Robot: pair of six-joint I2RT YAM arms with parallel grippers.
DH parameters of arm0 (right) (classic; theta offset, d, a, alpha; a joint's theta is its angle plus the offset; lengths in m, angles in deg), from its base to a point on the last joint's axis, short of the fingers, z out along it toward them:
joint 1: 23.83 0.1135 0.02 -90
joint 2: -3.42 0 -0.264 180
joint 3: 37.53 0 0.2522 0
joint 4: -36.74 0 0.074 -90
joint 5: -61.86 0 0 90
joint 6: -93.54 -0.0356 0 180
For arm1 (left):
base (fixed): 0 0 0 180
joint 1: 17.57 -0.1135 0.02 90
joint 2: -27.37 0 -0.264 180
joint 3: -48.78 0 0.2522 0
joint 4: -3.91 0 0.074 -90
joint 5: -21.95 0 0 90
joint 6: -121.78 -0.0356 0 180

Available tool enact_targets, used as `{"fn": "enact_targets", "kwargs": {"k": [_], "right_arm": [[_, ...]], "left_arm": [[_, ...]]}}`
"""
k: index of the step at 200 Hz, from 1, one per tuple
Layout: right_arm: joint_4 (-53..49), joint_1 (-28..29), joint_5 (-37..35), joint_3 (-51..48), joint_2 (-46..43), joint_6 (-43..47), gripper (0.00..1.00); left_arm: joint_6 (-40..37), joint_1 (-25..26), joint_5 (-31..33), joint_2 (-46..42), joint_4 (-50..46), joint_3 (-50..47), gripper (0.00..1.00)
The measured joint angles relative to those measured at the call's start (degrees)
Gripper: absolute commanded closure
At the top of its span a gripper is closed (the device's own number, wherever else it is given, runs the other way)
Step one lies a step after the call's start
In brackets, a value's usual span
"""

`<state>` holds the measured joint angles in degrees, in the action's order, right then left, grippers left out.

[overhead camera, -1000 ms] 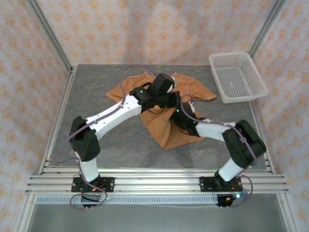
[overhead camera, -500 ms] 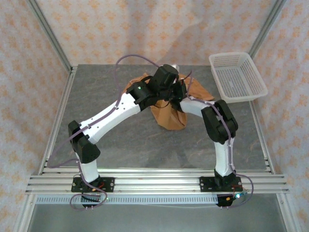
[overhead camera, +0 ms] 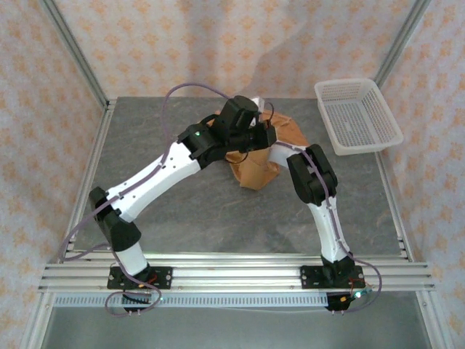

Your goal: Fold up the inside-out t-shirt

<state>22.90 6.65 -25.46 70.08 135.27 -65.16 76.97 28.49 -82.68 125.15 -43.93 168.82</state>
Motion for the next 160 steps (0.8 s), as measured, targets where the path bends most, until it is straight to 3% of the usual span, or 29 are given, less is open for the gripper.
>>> {"fn": "enact_targets", "kwargs": {"k": [18,29,91,160], "right_arm": [[0.2,0.0,0.8,-1.2,0.0,-0.2,0.94],[0.6,-0.1,1.4,-2.0,0.0,0.3,1.0],[-2.8,-2.7,9.6,-8.4,-6.8,7.0,1.0],[-10.8,-2.8,19.1,-26.0,-40.3,15.1,1.0]], "left_arm": [[0.0,-1.8,-1.3,-1.4,1.2,-2.8,1.0],[0.0,-2.9,-1.8,-2.1,2.0,-4.2,1.0],[-0.3,-10.6,-4.0,-5.2,3.9,-10.7,1.0],[-4.2,-27.4,-6.4,1.1,5.1,-14.3,1.0]]}}
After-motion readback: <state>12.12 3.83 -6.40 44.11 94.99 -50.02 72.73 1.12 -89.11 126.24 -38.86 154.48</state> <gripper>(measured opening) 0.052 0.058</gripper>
